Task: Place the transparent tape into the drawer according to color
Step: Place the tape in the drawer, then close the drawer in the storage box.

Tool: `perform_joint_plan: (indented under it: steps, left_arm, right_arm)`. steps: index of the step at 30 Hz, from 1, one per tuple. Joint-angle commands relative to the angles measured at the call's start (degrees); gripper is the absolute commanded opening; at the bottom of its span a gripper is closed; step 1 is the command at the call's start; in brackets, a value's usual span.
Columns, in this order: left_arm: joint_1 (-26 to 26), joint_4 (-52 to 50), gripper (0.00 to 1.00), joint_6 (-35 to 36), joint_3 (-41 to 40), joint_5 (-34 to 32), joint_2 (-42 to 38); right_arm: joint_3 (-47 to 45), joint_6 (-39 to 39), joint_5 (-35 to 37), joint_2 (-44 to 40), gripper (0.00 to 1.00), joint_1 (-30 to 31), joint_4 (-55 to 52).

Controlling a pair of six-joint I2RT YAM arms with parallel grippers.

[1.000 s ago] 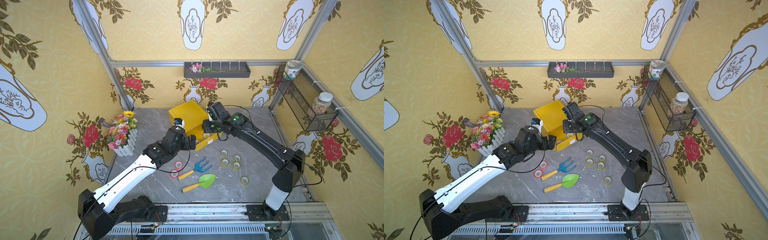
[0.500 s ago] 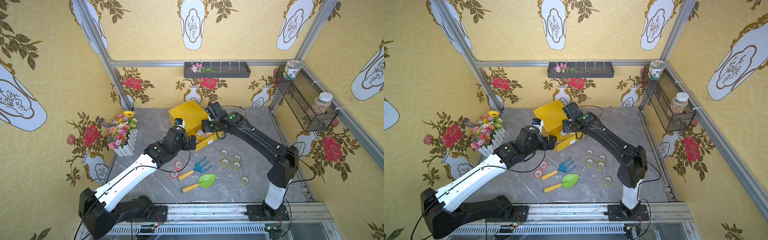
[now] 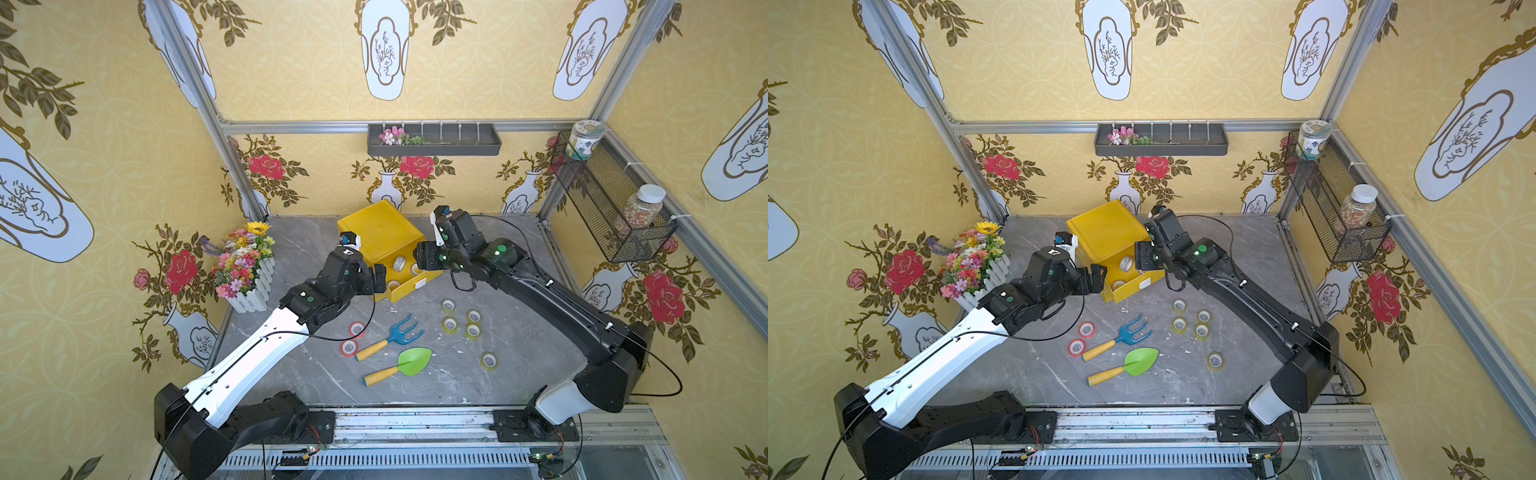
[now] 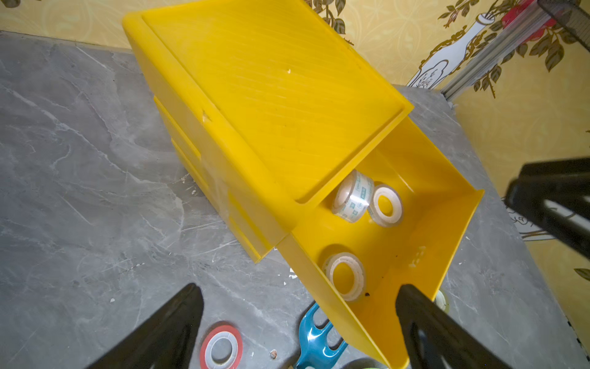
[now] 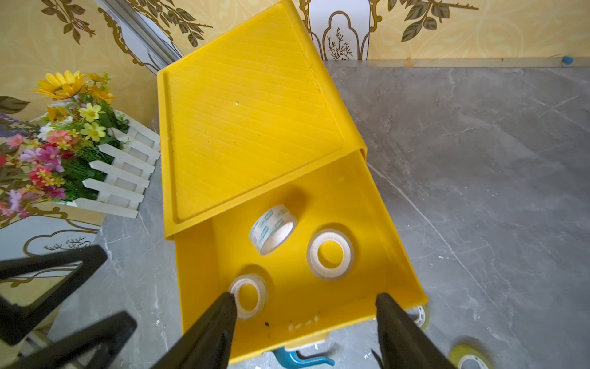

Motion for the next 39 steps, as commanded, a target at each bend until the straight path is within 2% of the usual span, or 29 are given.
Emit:
perform_joint_plan:
  steps: [1, 15, 22, 24, 30, 39]
  left_arm:
    - [1.34, 0.99, 1.00, -1.50, 1.65, 1.45, 0.78]
    - [7.79, 2.48, 1.00, -3.29, 8.65, 2.74, 8.69]
    - [9.77, 3.70, 1.00, -3.13, 10.30, 1.35, 13.74]
    - [12.23, 3.67, 1.00, -3.28, 10.75, 1.01, 15.02]
    - [14.87, 4.15, 1.00, -4.00, 11.11, 1.07, 18.48]
    - [15.22, 2.29, 0.94, -3.37, 11.45, 2.33, 22.27]
  right_arm:
    - [-4.84, 1.67, -1.28, -3.72, 0.69, 0.15, 5.88]
    - [-23.83, 6.57, -2.20, -15.15, 0.56, 0.50, 13.58]
    - [-33.32, 9.41, -4.95, -16.68, 0.54, 0.93, 22.93]
    - [-33.94, 9.55, -5.94, -15.35, 0.54, 1.10, 25.16]
    - [-32.56, 9.22, -6.62, -9.63, 0.53, 1.41, 31.05]
    - [-25.44, 7.11, -7.02, 0.68, 0.53, 1.30, 36.77]
